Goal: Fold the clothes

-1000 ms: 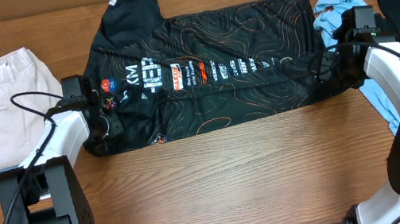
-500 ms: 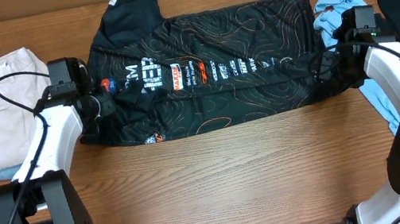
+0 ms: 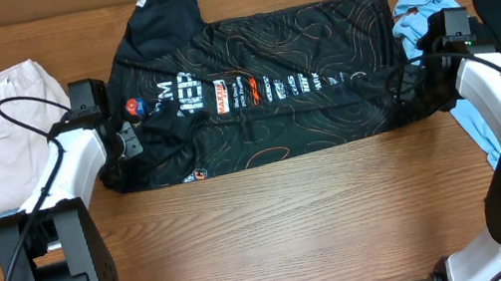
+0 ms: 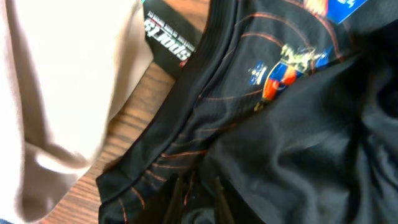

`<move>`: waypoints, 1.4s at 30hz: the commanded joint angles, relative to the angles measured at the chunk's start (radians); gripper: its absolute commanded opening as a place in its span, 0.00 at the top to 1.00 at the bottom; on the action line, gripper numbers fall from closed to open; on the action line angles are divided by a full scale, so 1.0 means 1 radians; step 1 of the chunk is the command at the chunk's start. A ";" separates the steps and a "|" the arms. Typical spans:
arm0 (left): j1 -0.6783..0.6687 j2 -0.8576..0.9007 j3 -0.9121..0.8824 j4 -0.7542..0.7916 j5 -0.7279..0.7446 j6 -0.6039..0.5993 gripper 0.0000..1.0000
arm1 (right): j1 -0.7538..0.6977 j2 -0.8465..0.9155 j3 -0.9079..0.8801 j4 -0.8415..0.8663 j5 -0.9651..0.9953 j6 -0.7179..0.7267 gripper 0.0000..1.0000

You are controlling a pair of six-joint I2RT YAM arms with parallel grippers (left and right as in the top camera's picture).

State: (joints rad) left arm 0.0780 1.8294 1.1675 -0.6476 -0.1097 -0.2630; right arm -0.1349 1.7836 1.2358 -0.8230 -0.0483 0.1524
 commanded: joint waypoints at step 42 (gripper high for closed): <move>0.000 -0.082 -0.151 -0.023 0.084 -0.030 0.40 | -0.011 0.013 -0.120 0.137 0.092 0.088 0.34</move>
State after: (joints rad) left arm 0.0780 1.7458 1.0256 -0.6796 -0.0338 -0.2871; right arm -0.1379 1.7935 1.1233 -0.6930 0.0284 0.2329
